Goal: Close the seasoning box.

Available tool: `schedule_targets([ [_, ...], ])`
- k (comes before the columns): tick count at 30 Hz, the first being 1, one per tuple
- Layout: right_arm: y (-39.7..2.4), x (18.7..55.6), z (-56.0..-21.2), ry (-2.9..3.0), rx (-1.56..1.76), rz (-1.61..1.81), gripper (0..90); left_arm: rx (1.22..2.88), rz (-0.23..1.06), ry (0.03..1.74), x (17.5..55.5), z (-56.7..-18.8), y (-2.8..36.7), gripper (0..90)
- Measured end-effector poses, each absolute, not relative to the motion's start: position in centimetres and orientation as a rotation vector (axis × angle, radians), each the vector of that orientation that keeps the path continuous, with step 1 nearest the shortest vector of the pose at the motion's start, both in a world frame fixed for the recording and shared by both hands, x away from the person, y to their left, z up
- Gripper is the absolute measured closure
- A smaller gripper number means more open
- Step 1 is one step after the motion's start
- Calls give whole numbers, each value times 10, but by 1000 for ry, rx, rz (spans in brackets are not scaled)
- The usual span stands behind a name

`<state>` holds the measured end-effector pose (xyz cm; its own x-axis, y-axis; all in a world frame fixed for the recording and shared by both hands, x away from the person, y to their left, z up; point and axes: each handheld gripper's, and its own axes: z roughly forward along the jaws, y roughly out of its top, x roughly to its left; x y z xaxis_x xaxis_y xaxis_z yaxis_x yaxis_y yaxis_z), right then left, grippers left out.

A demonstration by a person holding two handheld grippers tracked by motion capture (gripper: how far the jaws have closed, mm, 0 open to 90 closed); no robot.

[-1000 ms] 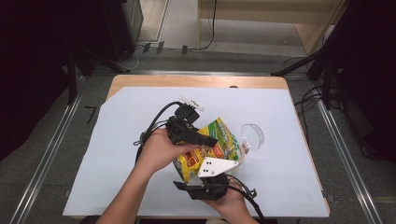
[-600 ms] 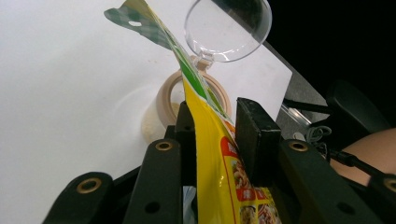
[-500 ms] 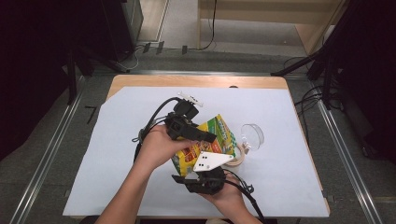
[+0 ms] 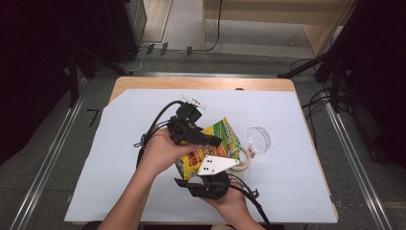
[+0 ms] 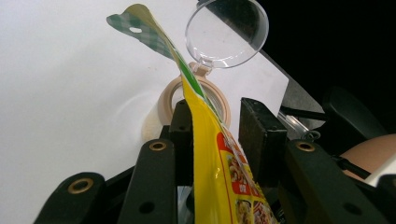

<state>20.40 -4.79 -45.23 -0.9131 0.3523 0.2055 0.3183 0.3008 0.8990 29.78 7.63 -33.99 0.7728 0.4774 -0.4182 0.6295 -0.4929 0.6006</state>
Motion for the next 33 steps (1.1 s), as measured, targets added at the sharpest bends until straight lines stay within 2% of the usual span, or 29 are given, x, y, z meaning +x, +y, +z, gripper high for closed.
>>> schedule_targets([
  [10, -51, 211, -451, 2498, 668, 1744, 676, 2211, -328, 863, 313, -337, 66, 744],
  [19, -50, 217, -450, 2495, 694, 1739, 681, 2198, -362, 867, 321, -339, 66, 750],
  [33, -51, 215, -449, 2508, 681, 1722, 681, 2162, -337, 859, 317, -339, 68, 738],
])
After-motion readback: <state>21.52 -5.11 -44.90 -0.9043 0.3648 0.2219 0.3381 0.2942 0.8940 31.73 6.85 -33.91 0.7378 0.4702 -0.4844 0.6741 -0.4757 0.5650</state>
